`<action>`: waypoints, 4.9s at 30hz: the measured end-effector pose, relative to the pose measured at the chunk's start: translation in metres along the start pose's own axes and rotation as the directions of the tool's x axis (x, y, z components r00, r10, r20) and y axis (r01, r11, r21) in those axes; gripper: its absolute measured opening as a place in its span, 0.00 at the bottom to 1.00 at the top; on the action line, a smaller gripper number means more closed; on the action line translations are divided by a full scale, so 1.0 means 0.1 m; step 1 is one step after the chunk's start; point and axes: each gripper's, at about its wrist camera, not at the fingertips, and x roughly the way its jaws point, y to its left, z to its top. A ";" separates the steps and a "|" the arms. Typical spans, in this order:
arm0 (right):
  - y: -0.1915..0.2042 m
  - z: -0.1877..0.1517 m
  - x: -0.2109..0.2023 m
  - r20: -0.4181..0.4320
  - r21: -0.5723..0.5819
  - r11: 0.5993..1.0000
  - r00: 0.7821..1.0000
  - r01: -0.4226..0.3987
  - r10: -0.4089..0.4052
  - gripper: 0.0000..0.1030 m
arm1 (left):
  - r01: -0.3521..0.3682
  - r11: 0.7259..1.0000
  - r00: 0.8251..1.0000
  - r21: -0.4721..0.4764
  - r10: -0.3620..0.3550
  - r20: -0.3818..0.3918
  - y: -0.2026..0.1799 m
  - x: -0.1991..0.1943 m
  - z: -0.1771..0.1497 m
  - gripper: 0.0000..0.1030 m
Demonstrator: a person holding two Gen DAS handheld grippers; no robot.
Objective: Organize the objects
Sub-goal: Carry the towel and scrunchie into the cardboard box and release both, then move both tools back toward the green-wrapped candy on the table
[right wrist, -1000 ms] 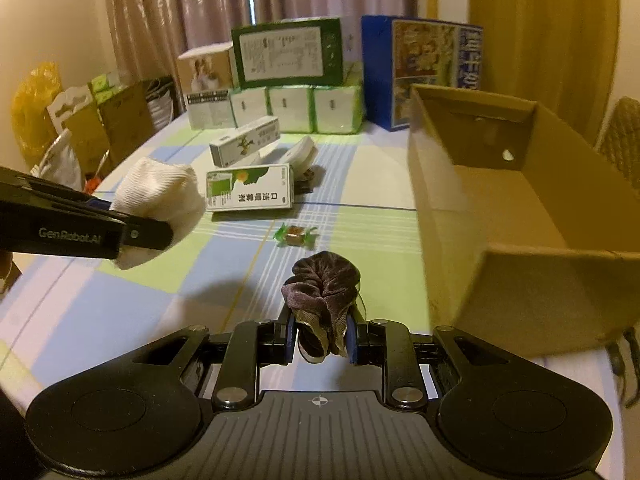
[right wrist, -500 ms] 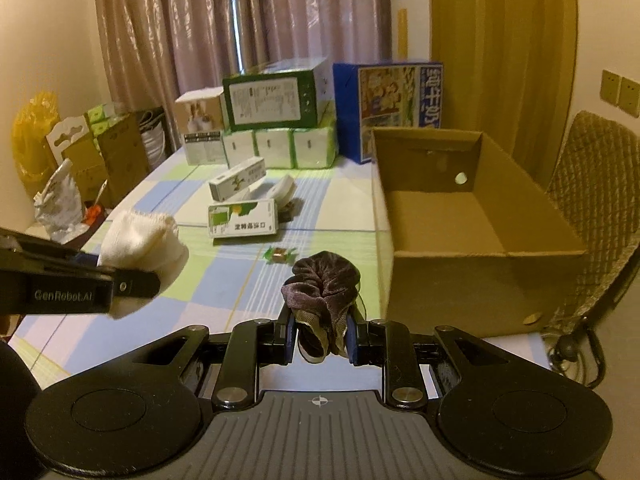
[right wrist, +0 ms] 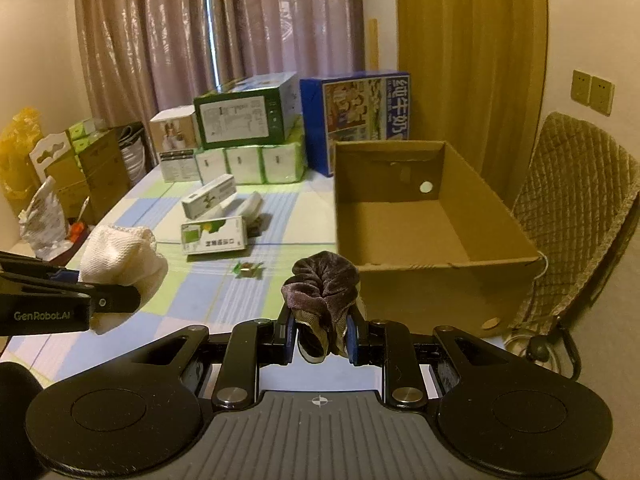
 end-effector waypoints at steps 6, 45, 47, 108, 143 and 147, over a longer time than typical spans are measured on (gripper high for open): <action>-0.15 0.05 -0.06 0.012 0.023 0.999 0.999 0.030 -0.030 0.20 | 0.022 1.000 1.000 0.019 -0.022 0.009 -0.10 0.01 0.10 0.25; -1.54 0.90 0.42 0.017 0.058 0.994 0.996 0.090 -0.091 0.21 | 0.171 0.965 0.985 0.198 -0.168 -0.033 -1.28 1.05 1.27 0.26; -1.57 0.93 0.47 0.017 0.058 0.994 0.995 0.094 -0.095 0.21 | 0.173 0.964 0.985 0.204 -0.169 -0.038 -1.31 1.11 1.30 0.26; -0.34 0.62 -0.01 0.134 0.133 0.981 0.983 -0.140 0.122 0.98 | -0.063 0.995 0.997 -0.082 0.066 0.028 0.66 0.12 0.38 0.82; 0.77 0.27 0.29 0.026 -0.057 0.972 0.973 -0.227 0.228 0.98 | -0.175 0.972 0.983 -0.155 0.182 0.033 1.37 -0.23 0.05 0.99; 0.85 0.25 0.59 0.006 -0.084 0.969 0.973 -0.232 0.233 0.98 | -0.183 0.967 0.982 -0.174 0.189 0.015 1.49 -0.06 0.07 0.99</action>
